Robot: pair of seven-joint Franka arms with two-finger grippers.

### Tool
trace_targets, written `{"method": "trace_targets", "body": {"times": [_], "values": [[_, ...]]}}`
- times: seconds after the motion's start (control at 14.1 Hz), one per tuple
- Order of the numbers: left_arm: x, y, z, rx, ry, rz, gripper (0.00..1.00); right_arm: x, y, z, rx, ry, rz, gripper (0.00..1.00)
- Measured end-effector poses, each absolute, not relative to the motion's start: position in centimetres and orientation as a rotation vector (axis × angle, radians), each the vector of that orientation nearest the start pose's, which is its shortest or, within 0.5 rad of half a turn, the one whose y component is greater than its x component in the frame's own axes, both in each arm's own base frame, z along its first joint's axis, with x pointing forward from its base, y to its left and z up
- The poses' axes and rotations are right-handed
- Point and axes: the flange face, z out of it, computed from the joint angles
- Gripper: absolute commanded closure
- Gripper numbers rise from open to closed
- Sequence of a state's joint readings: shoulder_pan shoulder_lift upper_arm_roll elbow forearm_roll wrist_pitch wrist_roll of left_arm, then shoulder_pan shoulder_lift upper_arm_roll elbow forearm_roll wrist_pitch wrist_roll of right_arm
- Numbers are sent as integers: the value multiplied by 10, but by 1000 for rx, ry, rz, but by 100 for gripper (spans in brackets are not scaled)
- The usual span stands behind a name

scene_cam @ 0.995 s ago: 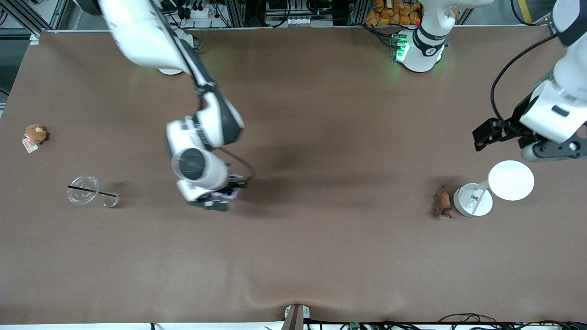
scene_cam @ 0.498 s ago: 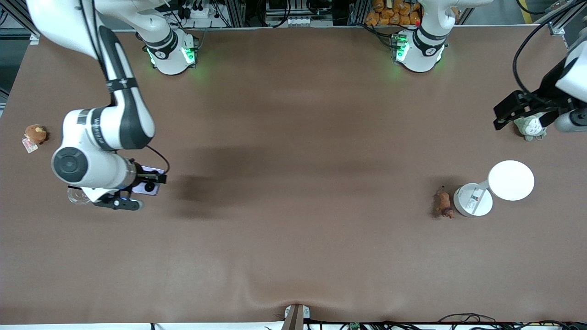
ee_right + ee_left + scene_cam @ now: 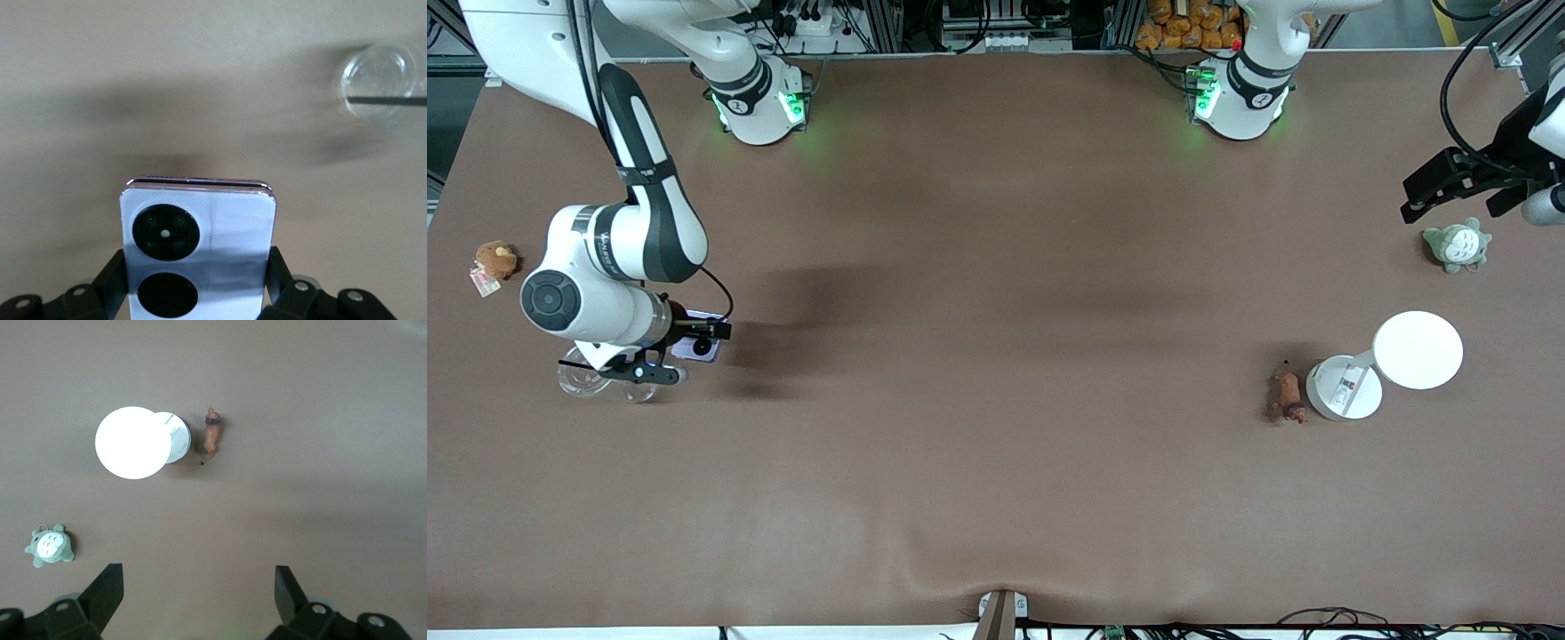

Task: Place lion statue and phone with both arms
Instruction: 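Lower the phone beside the glass bowl and open the right gripper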

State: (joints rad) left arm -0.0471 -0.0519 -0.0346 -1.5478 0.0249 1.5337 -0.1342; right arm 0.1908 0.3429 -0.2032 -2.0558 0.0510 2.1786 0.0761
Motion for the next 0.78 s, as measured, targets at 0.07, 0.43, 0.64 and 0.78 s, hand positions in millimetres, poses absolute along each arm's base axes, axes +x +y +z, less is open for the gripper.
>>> {"method": "trace_targets", "body": {"times": [0.07,0.43,0.64,0.78], "values": [[531,-38,659,-3118,-74,-56,0,565,-12,252,-3155,184,323,93],[523,-36,660,-3119,-68,-53,0,561,-53,220,-3158,107,295,94],[522,-36,656,-3119,-65,-40,0,558,-59,199,-3161,97,323,94],[522,-37,654,-3119,-63,-34,0,559,-60,193,-3165,87,312,94]]}}
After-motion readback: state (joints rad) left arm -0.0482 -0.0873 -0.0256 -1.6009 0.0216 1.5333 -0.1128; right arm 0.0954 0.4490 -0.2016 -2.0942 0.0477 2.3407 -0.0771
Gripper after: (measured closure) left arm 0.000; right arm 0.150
